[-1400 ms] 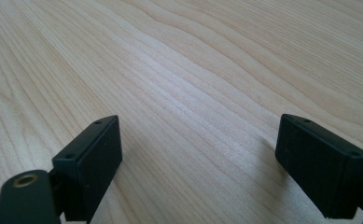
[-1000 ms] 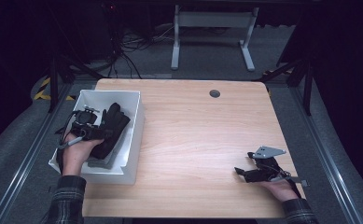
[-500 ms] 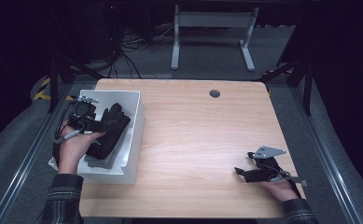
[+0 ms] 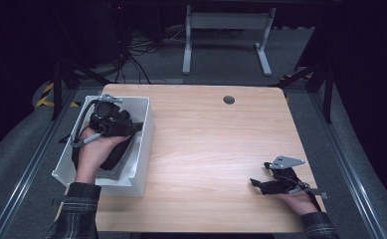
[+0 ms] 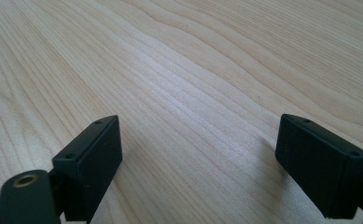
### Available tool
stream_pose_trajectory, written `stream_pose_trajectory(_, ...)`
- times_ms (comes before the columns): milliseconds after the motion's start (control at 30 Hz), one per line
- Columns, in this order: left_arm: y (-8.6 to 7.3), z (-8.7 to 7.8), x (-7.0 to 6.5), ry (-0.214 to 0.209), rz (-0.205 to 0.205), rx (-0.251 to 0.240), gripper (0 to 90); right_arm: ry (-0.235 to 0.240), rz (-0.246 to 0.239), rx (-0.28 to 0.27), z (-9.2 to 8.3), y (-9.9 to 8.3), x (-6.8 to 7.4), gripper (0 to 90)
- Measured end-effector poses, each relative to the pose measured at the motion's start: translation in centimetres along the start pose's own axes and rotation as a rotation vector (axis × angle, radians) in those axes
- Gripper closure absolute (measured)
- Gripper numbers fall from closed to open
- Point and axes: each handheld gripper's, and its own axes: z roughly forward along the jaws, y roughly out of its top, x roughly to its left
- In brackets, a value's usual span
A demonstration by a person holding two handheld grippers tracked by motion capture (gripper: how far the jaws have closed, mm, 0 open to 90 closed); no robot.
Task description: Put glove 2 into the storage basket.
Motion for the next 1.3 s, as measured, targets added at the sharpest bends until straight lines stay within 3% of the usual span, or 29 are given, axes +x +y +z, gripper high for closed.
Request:
stream_pose_trajectory(433, 1.0, 1.6, -3.7, -0.07, 0.044, -0.019, 16.4, 0.0, 0.0, 0.0, 0.0, 0.0, 0.0, 15.2)
stream_pose_trajectory(700, 1.4, 2.7, -6.7, -0.109, 0.096, -0.024, 16.4, 0.0, 0.0, 0.0, 0.0, 0.0, 0.0, 15.2)
stream_pose_trajectory(1033, 0.7, 4.8, -9.9, -0.169, 0.107, -0.026, 16.5, 0.0, 0.0, 0.0, 0.0, 0.0, 0.0, 15.2)
stream_pose_trajectory(1300, -0.8, 6.9, -12.4, -0.211, 0.14, -0.016, 16.9, 0.0, 0.0, 0.0, 0.0, 0.0, 0.0, 15.2)
